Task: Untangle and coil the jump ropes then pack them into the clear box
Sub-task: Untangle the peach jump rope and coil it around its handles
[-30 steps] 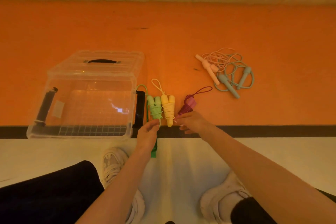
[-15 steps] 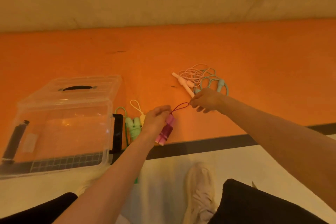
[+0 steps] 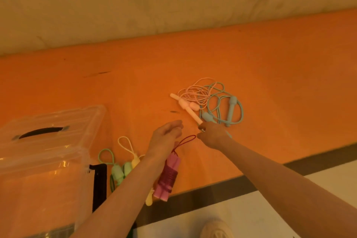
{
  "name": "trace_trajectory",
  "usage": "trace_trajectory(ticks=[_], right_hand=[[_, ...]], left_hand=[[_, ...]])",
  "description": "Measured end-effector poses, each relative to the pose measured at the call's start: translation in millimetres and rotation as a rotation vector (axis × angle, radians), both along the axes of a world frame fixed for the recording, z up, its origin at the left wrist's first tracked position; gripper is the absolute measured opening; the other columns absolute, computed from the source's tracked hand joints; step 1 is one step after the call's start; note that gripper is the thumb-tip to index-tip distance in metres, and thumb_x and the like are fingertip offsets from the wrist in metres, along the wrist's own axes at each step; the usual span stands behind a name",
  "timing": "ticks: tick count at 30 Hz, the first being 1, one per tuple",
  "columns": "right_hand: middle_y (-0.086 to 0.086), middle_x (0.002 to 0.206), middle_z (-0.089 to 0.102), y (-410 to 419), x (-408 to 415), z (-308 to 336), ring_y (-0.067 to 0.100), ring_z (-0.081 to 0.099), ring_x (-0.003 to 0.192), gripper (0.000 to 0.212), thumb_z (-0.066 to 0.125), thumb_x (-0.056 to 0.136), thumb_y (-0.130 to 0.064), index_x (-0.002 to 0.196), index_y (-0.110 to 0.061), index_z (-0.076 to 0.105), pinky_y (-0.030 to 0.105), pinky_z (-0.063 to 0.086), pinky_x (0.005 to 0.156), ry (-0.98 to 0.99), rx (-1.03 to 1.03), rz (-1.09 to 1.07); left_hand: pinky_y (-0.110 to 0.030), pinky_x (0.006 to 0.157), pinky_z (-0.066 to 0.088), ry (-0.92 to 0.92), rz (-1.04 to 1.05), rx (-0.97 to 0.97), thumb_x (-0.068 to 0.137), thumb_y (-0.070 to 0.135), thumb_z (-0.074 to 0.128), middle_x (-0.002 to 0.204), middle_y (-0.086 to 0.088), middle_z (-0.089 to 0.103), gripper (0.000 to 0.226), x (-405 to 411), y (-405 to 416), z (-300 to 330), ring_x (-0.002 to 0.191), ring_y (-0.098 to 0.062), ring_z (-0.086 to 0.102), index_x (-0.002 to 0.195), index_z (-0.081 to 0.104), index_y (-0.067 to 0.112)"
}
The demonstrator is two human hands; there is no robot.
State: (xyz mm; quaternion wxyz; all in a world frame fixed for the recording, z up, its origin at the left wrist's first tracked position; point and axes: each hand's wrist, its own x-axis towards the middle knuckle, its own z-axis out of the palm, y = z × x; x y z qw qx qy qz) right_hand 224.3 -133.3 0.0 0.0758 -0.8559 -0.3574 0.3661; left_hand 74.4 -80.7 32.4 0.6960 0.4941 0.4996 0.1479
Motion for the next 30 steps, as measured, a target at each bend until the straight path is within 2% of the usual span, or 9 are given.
trace_trajectory(ticks=[4,8,11,13,15,19,25,28,30], right_hand=[[0.014,0.136,0.045,23.2,7.3,-40.4,0.030,0.052,0.117,0.041,0.046,0.097,-0.013,0.138,-0.018,0.048,0.036,0.046,0.091,-0.117,0.009,0.085],[0.011,0.137,0.038,36.6,16.3,-71.4,0.031,0.037,0.127,0.044,0.044,0.096,-0.013,0.139,-0.022,0.046,0.040,0.038,0.100,-0.257,-0.020,0.166],[0.010,0.142,0.036,42.4,25.6,-85.4,0.032,0.034,0.130,0.044,0.041,0.097,-0.013,0.139,-0.023,0.047,0.042,0.032,0.107,-0.336,-0.051,0.214],[0.007,0.139,0.044,45.7,32.2,-92.0,0.032,0.033,0.131,0.041,0.042,0.097,-0.014,0.135,-0.024,0.052,0.040,0.028,0.107,-0.412,-0.032,0.249],[0.005,0.124,0.059,49.8,36.6,-95.6,0.029,0.040,0.124,0.031,0.046,0.096,-0.016,0.122,-0.022,0.062,0.036,0.029,0.102,-0.450,0.050,0.173],[0.009,0.100,0.068,51.3,36.5,-92.9,0.030,0.060,0.099,0.012,0.056,0.085,-0.013,0.096,-0.015,0.059,0.039,0.046,0.084,-0.233,0.276,-0.198],[0.012,0.123,0.054,64.7,19.9,-109.1,0.032,0.055,0.112,0.049,0.064,0.087,-0.036,0.124,-0.008,0.049,0.039,0.047,0.084,-0.179,0.118,-0.116],[0.012,0.118,0.060,69.0,16.6,-114.7,0.031,0.060,0.105,0.034,0.057,0.091,-0.024,0.122,-0.011,0.049,0.035,0.047,0.076,-0.246,-0.002,-0.040],[0.011,0.108,0.065,70.4,16.7,-110.4,0.028,0.063,0.095,0.027,0.059,0.090,-0.020,0.114,-0.011,0.056,0.034,0.049,0.074,-0.031,0.113,-0.141]], left_hand=[[-0.030,0.093,0.046,0.023,-0.023,-0.034,0.099,0.017,0.049,0.118,0.004,0.065,0.024,9.2,19.7,-15.8,0.105,-0.010,0.060,0.119,0.064,0.021],[-0.026,0.080,0.048,-0.046,0.018,-0.174,0.103,0.042,0.030,0.110,0.004,0.069,0.041,17.5,38.1,-30.2,0.097,-0.008,0.063,0.106,0.067,0.024],[-0.026,0.077,0.047,-0.067,0.035,-0.265,0.101,0.050,0.027,0.106,0.005,0.070,0.049,20.0,47.7,-41.6,0.098,-0.009,0.064,0.106,0.067,0.023],[-0.025,0.078,0.048,-0.054,0.015,-0.276,0.101,0.048,0.029,0.108,0.005,0.070,0.046,21.9,51.8,-47.7,0.099,-0.009,0.064,0.107,0.067,0.022],[-0.025,0.079,0.048,-0.042,0.011,-0.265,0.103,0.038,0.034,0.112,0.002,0.069,0.037,25.4,54.7,-53.3,0.098,-0.009,0.063,0.108,0.065,0.020],[-0.026,0.085,0.048,-0.002,0.041,-0.215,0.100,0.023,0.047,0.115,-0.002,0.067,0.021,33.1,57.9,-65.1,0.098,-0.012,0.063,0.111,0.063,0.016],[-0.026,0.074,0.049,0.055,0.120,-0.199,0.098,0.021,0.053,0.119,-0.002,0.063,0.015,44.3,55.5,-88.1,0.098,-0.013,0.061,0.110,0.061,0.020],[-0.024,0.073,0.048,0.081,0.106,-0.169,0.098,0.017,0.052,0.116,-0.001,0.062,0.017,44.6,56.3,-92.2,0.095,-0.011,0.059,0.112,0.060,0.019],[-0.022,0.074,0.047,0.108,0.080,-0.120,0.097,0.016,0.052,0.108,0.002,0.062,0.018,43.6,59.8,-93.3,0.092,-0.008,0.059,0.113,0.062,0.017]])
